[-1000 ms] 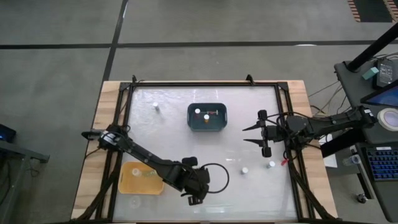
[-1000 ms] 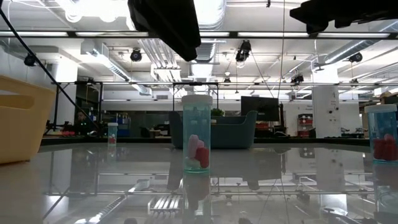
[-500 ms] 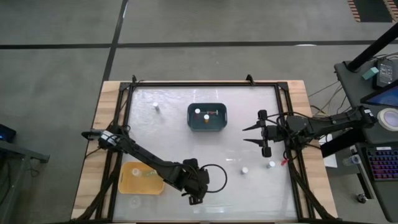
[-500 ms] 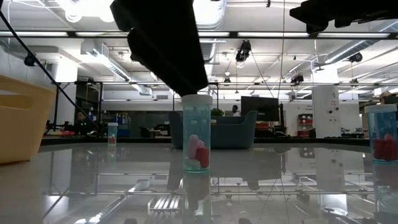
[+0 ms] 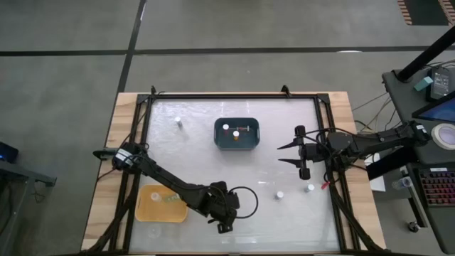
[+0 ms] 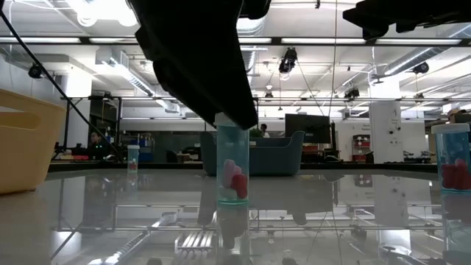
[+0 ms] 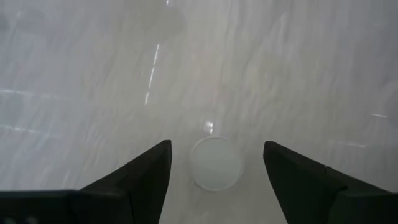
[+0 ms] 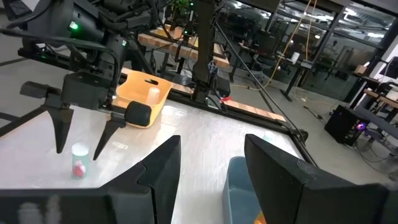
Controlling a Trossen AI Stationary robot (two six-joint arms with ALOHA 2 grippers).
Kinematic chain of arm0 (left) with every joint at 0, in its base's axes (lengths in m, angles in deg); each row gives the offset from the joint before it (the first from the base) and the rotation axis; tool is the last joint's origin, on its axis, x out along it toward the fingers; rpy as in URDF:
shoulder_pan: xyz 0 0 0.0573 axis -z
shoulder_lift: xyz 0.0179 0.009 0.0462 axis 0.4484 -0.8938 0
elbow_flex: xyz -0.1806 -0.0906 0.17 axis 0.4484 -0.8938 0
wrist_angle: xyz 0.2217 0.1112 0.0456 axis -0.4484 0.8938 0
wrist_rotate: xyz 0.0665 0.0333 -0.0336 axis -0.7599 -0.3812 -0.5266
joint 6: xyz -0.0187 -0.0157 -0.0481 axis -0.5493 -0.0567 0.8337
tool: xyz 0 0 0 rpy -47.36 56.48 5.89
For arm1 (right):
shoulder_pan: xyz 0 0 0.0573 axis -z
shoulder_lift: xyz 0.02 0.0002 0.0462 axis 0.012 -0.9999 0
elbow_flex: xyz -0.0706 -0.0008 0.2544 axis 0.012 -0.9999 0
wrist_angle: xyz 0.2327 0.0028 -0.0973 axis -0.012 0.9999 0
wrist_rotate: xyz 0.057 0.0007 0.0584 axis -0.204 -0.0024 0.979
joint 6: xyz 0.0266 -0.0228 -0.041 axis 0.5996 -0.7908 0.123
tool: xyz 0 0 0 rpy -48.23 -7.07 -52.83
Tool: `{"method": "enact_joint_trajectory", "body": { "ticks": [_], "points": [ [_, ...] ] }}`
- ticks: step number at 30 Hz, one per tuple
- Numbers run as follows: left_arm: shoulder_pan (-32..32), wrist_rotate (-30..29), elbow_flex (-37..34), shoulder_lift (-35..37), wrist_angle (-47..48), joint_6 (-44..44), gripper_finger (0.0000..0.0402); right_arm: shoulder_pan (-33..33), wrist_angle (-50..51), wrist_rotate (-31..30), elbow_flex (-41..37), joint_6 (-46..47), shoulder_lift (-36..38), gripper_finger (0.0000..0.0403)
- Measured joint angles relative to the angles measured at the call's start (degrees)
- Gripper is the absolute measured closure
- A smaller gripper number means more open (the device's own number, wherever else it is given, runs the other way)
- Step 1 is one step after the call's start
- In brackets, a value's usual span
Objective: Pick and place medicine bottles into bin by pill shape (circle, oval)
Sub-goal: Put the green capsule bottle into the blue bin
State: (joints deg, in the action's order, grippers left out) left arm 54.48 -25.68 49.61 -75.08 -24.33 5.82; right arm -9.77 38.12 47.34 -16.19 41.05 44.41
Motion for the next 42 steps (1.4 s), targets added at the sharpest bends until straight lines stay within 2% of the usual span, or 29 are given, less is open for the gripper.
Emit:
{"method": "enact_joint_trajectory", "body": {
  "ticks": [4,15,18,28,42],
  "points": [
    [0.00,0.00,-0.36,0.00,0.02,0.01,0.0179,0.00,0.00,0.00,0.00,0.00,0.00,0.0232],
    [0.00,0.00,-0.17,0.00,0.29,-0.01,0.0293,0.00,0.00,-0.01,0.00,-0.09,0.00,0.0232],
    [-0.01,0.01,-0.02,0.00,0.44,-0.01,0.0311,0.00,0.00,-0.02,0.00,-0.09,0.00,0.0232],
    [-2.24,0.07,0.34,3.37,1.55,-1.54,0.0294,0.00,0.00,-0.02,0.00,-0.09,0.00,0.0232],
    [-18.55,0.00,0.32,11.98,3.33,-8.48,0.0291,0.11,0.02,-0.61,0.00,-0.52,-0.07,0.0232]
  ]
}}
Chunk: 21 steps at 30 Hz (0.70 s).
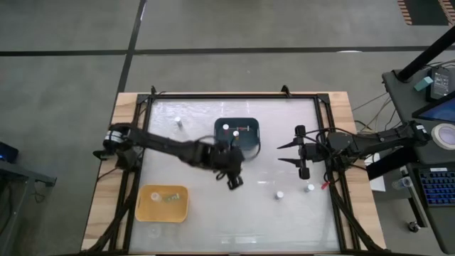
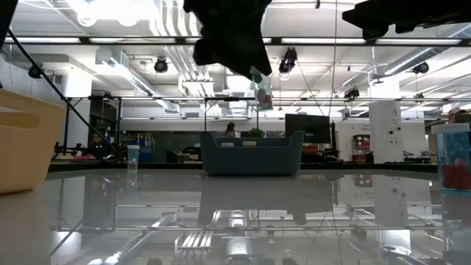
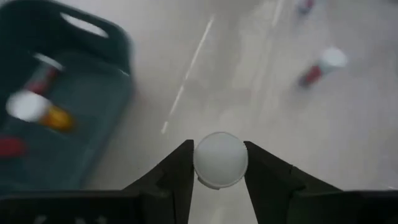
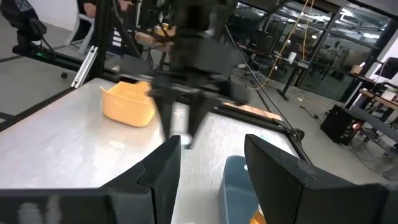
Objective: Pick and place medicine bottles into bin by pill shape (circle, oval)
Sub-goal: Put the green capsule bottle into the blue bin
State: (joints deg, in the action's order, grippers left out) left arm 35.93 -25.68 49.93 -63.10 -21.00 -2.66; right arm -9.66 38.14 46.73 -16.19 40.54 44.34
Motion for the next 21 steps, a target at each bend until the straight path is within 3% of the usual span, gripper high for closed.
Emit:
{"method": "enact_joint_trajectory", "body": {
  "ticks": [8,21],
  "points": [
    [-7.74,0.93,-0.02,0.17,0.16,-5.45,0.0291,0.00,0.04,0.00,0.00,-0.43,0.00,0.0232],
    [-17.24,1.44,-1.75,0.17,2.63,-4.91,0.0291,0.00,0.04,0.02,0.00,-0.88,0.00,0.0232]
  ]
}}
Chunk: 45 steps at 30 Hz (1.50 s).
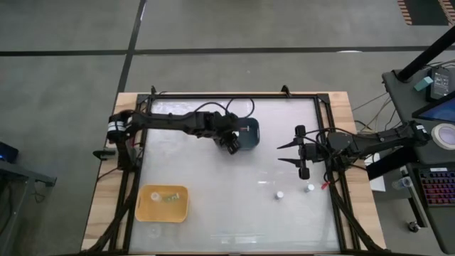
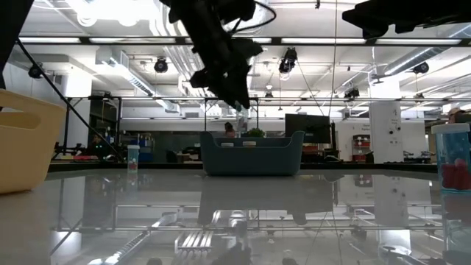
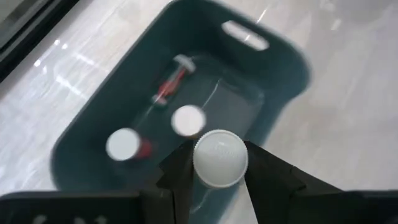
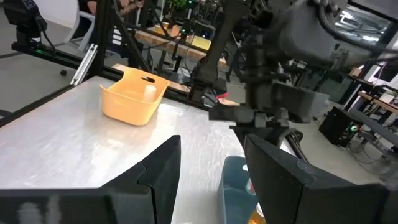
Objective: Pick and place medicine bottles into bin by pill shape (circle, oval)
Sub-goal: Put the green capsule bottle into the blue bin
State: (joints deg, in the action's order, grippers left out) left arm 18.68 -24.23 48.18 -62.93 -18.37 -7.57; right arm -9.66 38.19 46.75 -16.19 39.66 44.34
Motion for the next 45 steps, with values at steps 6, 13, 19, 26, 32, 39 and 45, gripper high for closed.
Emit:
{"method": "enact_joint_trajectory", "body": {
  "ticks": [6,13,19,26,32,39,45],
  "points": [
    [-1.88,-0.01,-2.84,0.00,-0.28,2.52,0.0291,0.00,0.00,0.00,0.00,-0.22,0.00,0.0232],
    [-2.59,0.00,-6.22,-0.02,-3.74,4.31,0.0291,0.00,0.00,0.00,0.00,-0.26,0.00,0.0232],
    [-2.68,-0.04,-8.35,-0.04,-8.18,4.44,0.0291,0.00,-0.02,0.02,0.00,-0.26,0.00,0.0232],
    [-2.87,-0.04,-10.44,-0.04,-9.50,4.48,0.0291,0.00,-0.04,0.02,0.00,-0.24,0.00,0.0232],
    [-2.99,-0.91,-10.75,-0.04,-9.58,4.46,0.0291,0.02,-0.04,0.02,0.00,-0.57,0.00,0.0232],
    [-3.27,-0.99,-13.25,-0.05,-11.66,4.58,0.0291,0.00,-0.04,0.02,0.00,-0.55,0.00,0.0232],
    [-3.59,-0.98,-14.14,-0.09,-13.55,4.59,0.0291,0.02,-0.04,0.02,0.00,-0.52,0.00,0.0232]
  ]
}}
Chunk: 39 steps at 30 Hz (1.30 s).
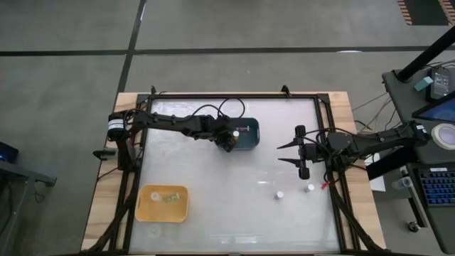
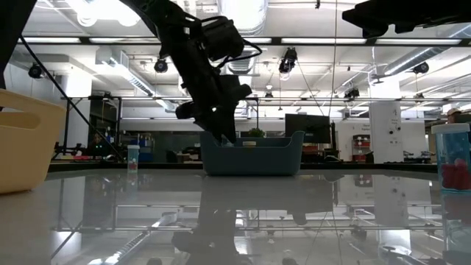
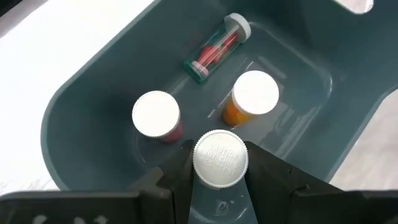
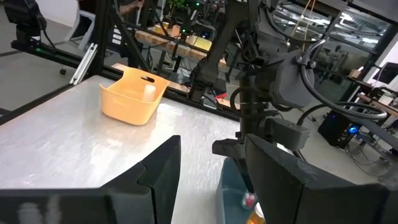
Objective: Pick and place medicine bottles into bin by pill shape (circle, oval)
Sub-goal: Put the green capsule bottle into the blue bin, then put the blue capsule bottle into the blue bin
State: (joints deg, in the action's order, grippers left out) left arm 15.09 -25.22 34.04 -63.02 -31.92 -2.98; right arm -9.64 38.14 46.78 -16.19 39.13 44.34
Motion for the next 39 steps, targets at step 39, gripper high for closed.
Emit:
{"method": "enact_joint_trajectory", "body": {
  "ticks": [39],
  "points": [
    [-0.09,0.02,1.46,0.07,0.42,0.24,0.0207,-0.02,-0.01,0.00,0.00,-0.49,0.00,0.0232]
  ]
}}
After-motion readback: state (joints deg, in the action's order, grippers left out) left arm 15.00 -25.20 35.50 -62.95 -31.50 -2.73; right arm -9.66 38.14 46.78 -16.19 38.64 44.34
